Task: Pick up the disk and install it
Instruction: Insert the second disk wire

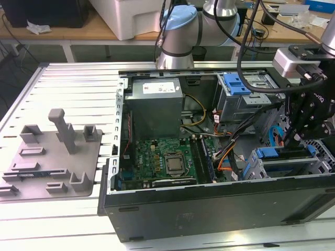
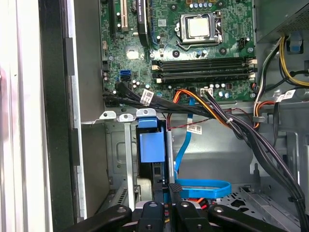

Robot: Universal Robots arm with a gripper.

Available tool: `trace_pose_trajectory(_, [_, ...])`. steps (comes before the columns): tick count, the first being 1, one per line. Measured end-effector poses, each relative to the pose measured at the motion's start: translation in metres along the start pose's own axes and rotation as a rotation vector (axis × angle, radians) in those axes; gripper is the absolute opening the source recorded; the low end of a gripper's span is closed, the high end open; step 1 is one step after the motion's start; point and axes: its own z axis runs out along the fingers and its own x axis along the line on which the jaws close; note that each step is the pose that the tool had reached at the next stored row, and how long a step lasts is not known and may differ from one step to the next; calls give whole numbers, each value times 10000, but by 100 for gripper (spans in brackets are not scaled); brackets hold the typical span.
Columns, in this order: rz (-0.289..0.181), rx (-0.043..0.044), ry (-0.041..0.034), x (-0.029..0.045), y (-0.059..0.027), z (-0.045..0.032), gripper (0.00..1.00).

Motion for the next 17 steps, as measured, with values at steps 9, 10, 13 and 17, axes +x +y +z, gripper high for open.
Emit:
trace_pose_trajectory(9, [0,-2,0,-1,-2,23,16])
trace_pose_trajectory(10, [0,-2,1,-1,-2,24,16])
trace_pose_trajectory(13, [0,-4,1,-2,-4,33,16])
trace_pose_trajectory(17, [-1,-9,1,-2,-5,36,16])
